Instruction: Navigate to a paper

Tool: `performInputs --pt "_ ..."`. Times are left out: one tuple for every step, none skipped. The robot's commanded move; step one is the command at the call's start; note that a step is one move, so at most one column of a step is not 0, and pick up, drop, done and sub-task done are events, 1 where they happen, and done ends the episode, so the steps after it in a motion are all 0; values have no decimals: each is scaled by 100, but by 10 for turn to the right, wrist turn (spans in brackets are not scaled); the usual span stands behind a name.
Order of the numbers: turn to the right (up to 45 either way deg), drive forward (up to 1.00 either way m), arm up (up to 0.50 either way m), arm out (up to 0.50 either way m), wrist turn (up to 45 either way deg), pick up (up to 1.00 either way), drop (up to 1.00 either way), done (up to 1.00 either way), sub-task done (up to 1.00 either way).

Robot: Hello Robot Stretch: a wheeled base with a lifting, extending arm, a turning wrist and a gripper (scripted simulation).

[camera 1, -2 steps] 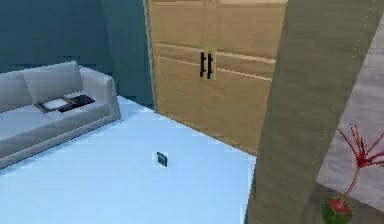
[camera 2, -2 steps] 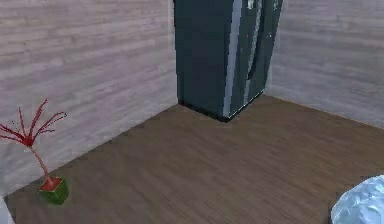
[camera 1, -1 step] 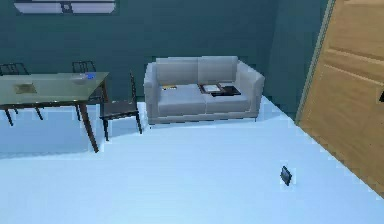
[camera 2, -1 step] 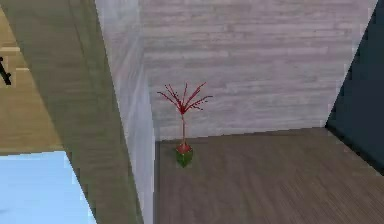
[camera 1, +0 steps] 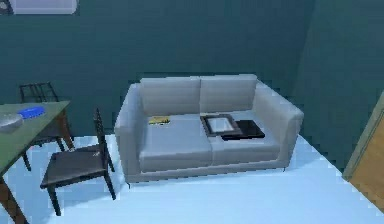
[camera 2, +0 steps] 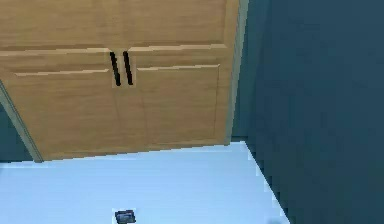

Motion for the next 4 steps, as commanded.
performInputs --pt "-30 0 0 0 0 0 0 0 0" --pt "0 65 0 0 0 0 0 0 0" --pt "120 0 0 0 0 0 0 0 0" --pt "0 0 0 0 0 0 0 100 0"
